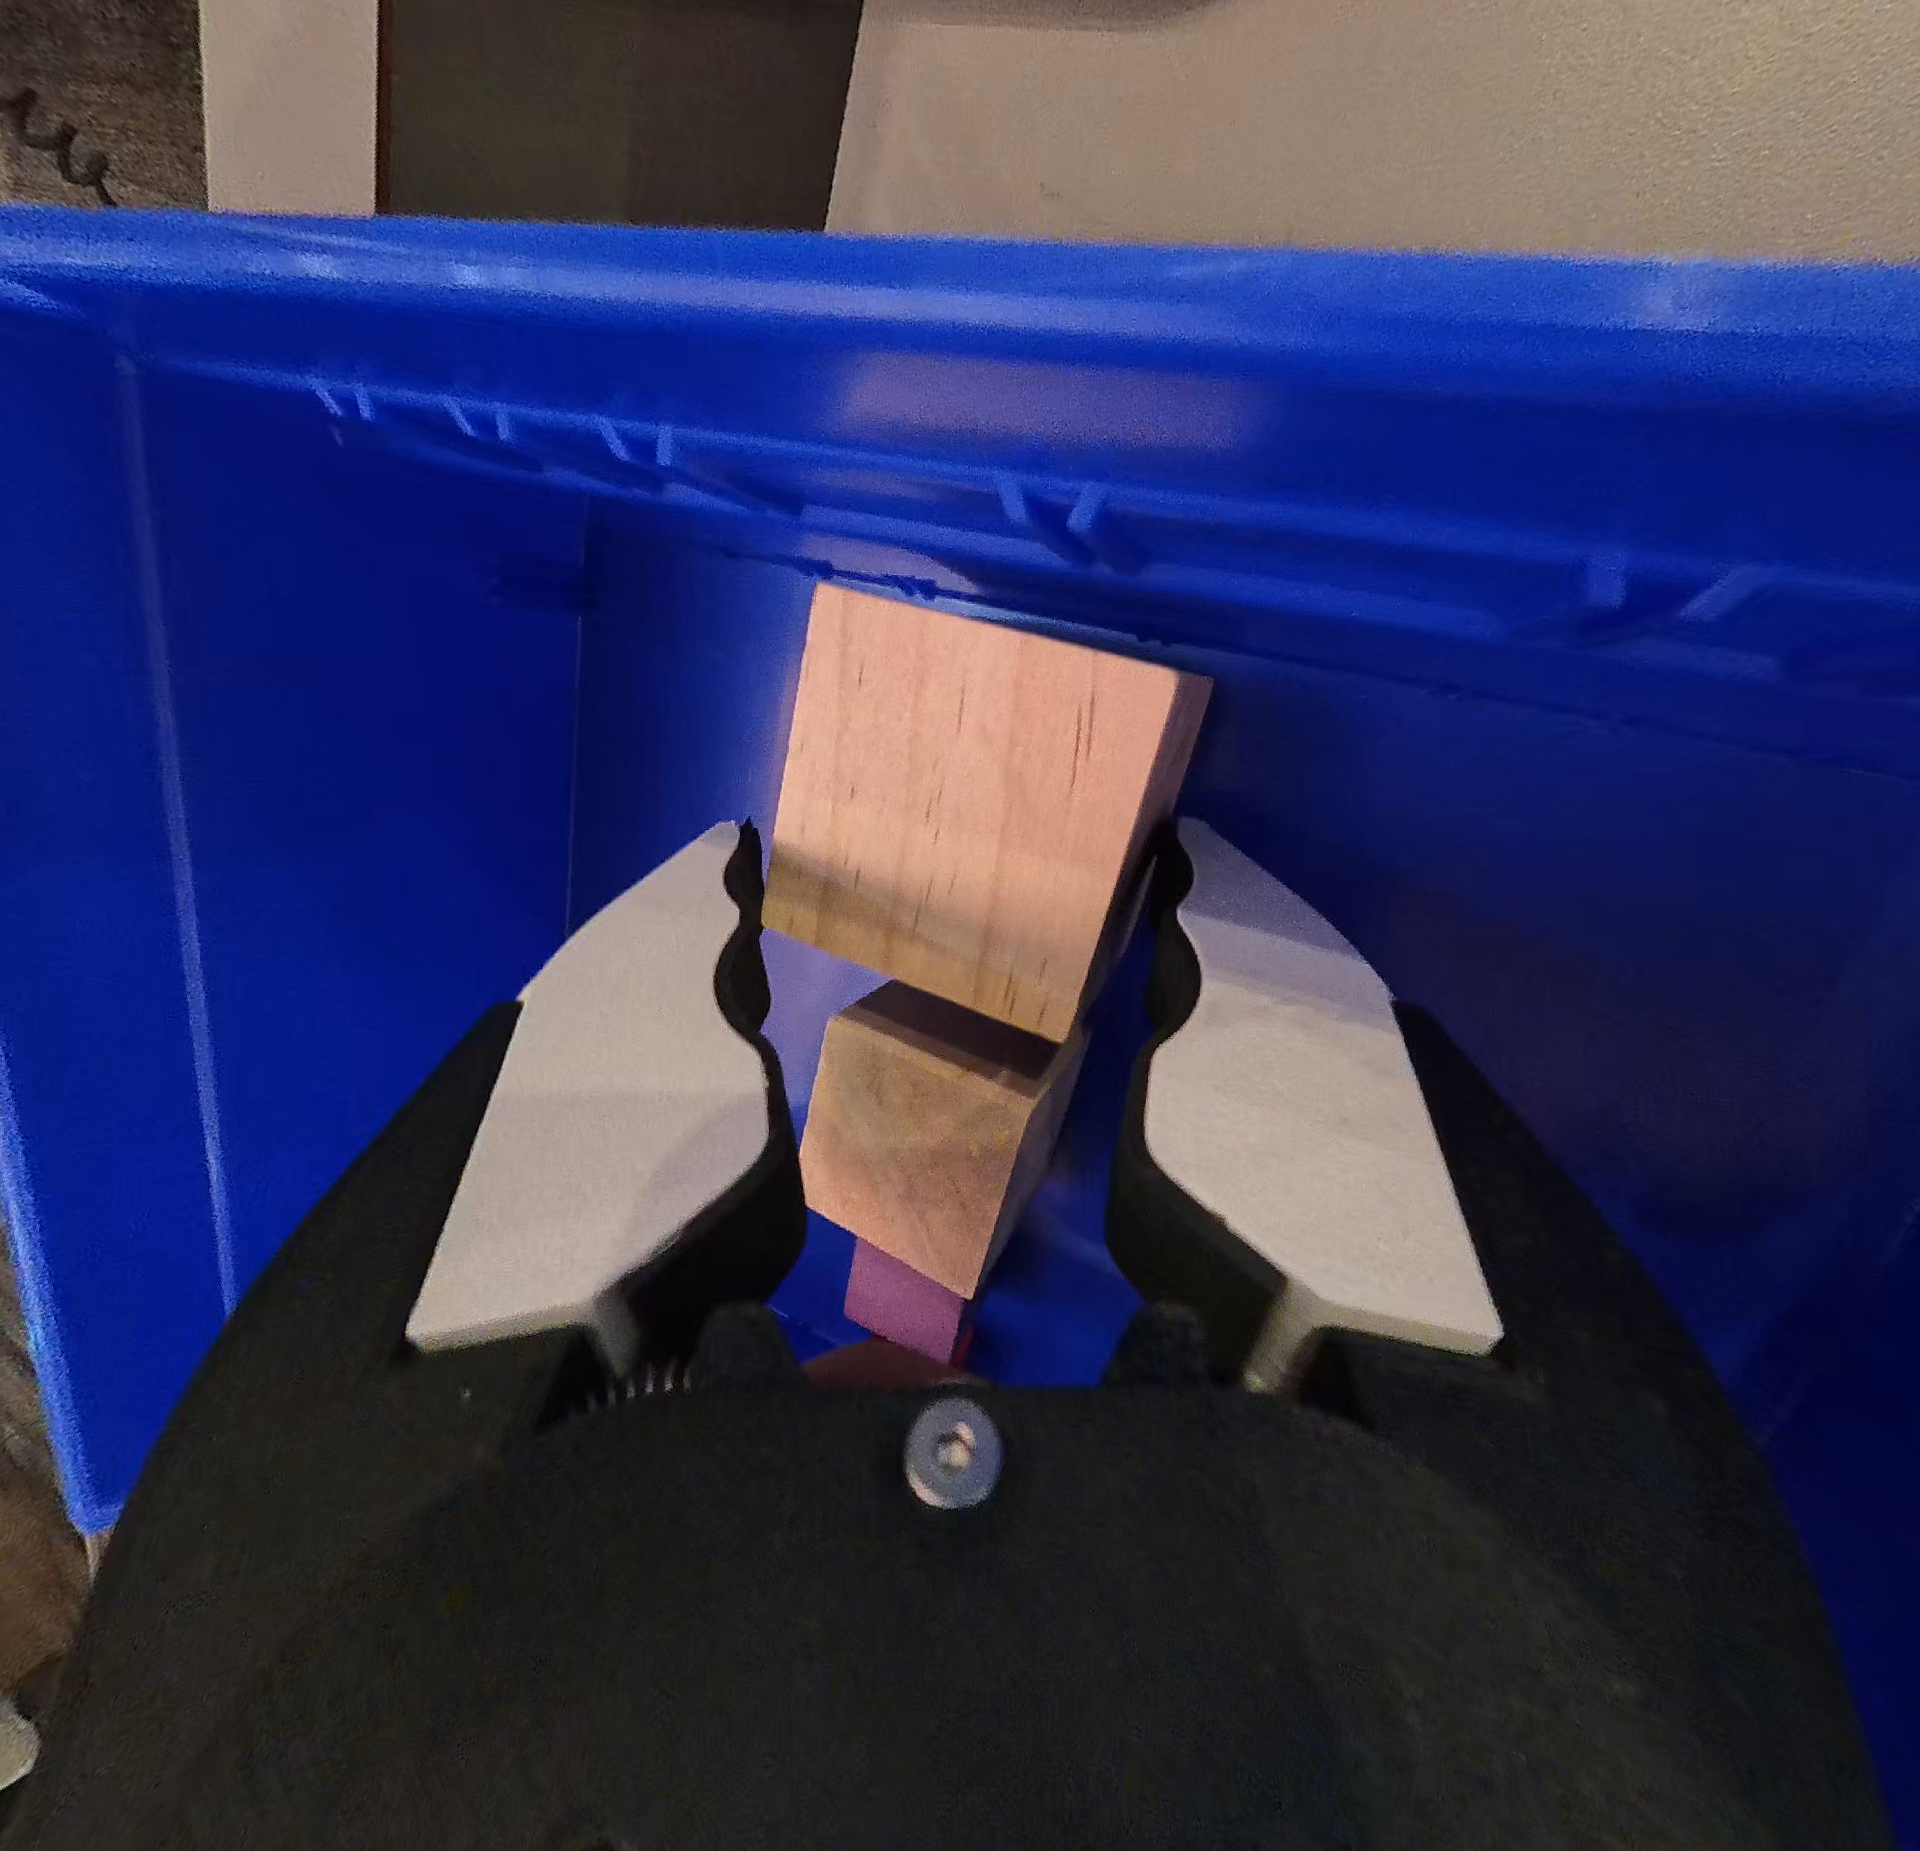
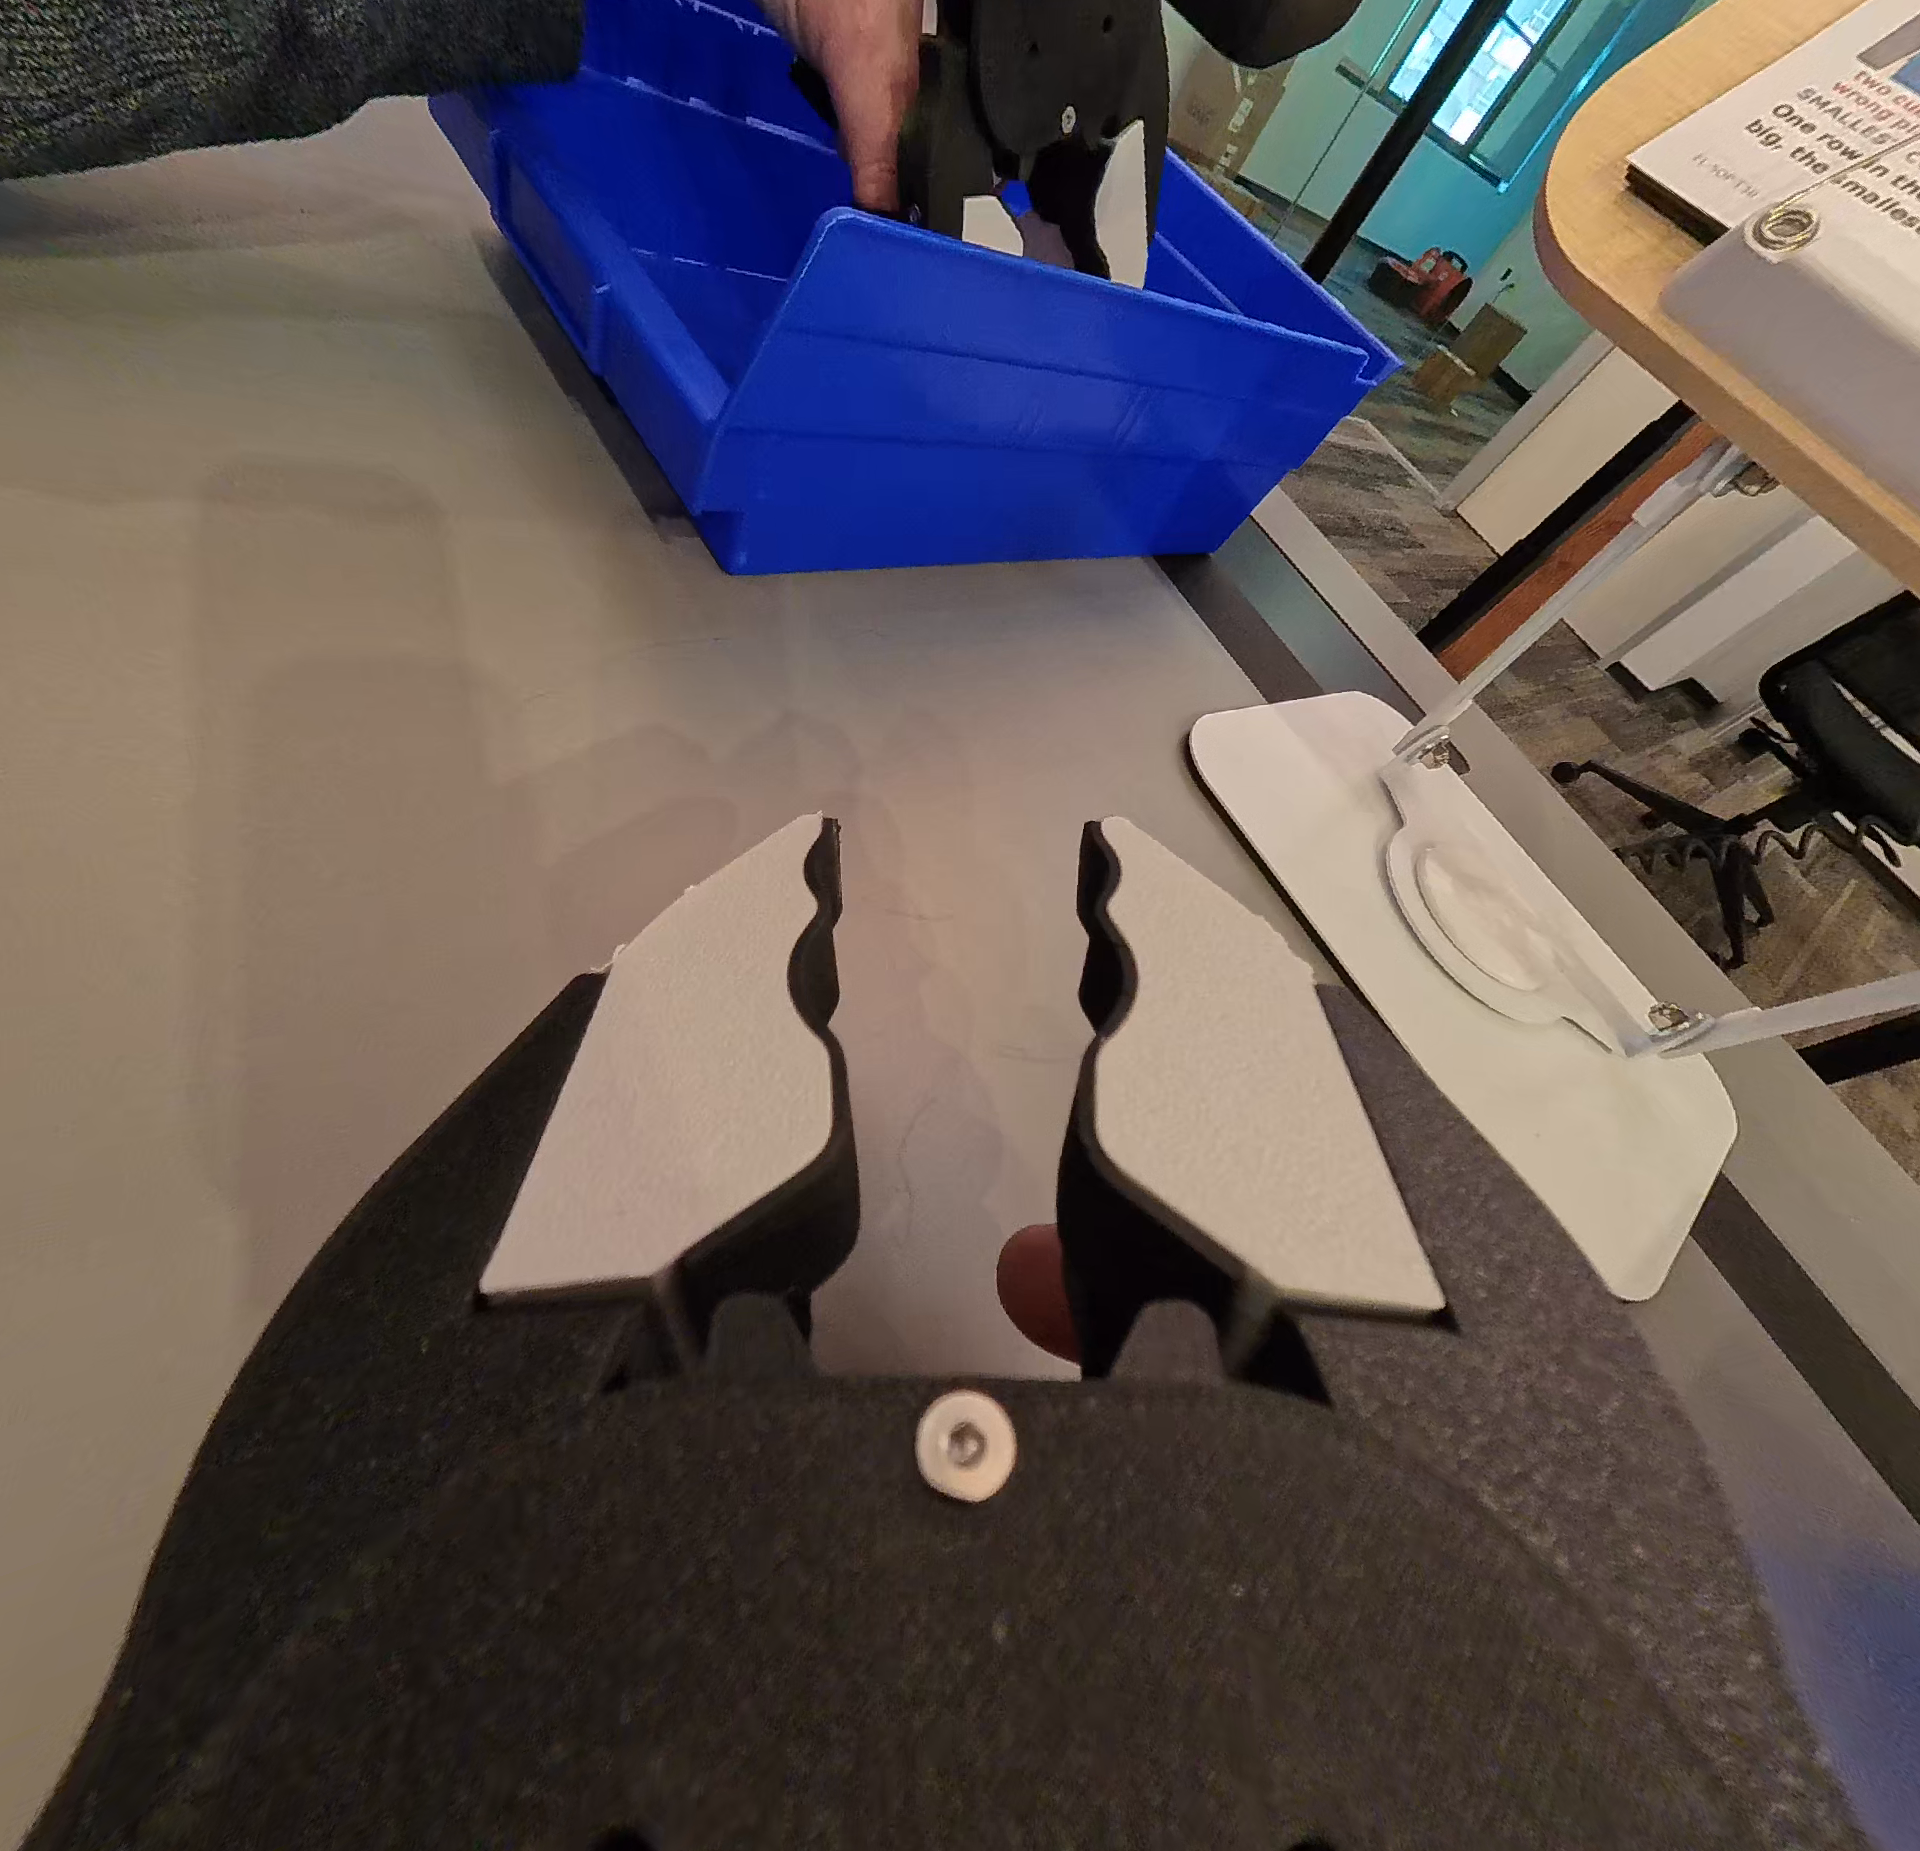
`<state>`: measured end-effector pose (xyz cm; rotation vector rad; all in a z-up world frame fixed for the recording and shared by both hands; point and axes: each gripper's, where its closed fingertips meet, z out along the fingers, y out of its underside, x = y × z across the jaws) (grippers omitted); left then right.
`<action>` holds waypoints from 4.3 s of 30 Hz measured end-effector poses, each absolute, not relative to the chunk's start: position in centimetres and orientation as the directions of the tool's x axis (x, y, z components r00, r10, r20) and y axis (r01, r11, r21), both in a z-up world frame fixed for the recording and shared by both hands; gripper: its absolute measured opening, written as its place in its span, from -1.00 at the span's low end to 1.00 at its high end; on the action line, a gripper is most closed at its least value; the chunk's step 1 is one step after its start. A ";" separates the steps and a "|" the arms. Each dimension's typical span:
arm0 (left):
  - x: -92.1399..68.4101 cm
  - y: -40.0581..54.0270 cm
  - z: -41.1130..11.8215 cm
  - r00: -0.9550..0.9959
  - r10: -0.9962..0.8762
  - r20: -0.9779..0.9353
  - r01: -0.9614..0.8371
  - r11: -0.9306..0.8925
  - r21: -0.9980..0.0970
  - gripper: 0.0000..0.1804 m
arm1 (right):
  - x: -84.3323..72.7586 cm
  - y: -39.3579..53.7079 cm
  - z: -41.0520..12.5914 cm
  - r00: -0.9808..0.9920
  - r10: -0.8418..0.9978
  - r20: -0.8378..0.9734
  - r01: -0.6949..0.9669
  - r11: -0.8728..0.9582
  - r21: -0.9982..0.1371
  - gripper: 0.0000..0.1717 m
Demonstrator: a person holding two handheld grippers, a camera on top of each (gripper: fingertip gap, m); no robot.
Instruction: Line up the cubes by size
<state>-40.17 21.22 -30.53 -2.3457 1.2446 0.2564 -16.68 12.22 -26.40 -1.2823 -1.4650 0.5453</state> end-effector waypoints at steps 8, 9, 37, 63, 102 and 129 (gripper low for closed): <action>-40.4 21.2 -28.8 0.578 -0.706 -0.409 -0.815 -0.475 -0.332 -0.32 | -16.7 12.2 -26.4 0.141 0.904 0.404 0.416 0.316 -0.852 -0.49; -40.5 21.3 -28.5 0.575 -0.700 -0.424 -0.817 -0.471 -0.333 -0.32 | -16.7 12.2 -26.4 0.141 0.903 0.405 0.416 0.317 -0.852 -0.49; -40.6 21.0 -27.5 0.573 -0.692 -0.440 -0.818 -0.448 -0.361 -0.33 | -16.7 12.3 -26.3 0.142 0.905 0.402 0.415 0.314 -0.854 -0.49; -32.7 16.7 -11.2 0.407 -0.518 -0.752 -0.901 -0.092 -0.424 -0.33 | -16.6 12.2 -20.3 0.136 0.893 0.430 0.164 0.407 -0.898 -0.45; -12.6 8.5 -6.1 0.087 -0.498 -0.863 -0.803 0.478 -0.357 -0.33 | -13.3 8.5 -6.6 -0.056 0.626 0.778 -0.090 0.773 -0.628 -0.32; -17.4 9.9 -3.2 0.180 -0.344 -0.922 -0.894 0.334 -0.299 -0.69 | 8.2 33.7 -17.5 -0.163 0.838 0.521 0.832 0.401 -0.383 -0.31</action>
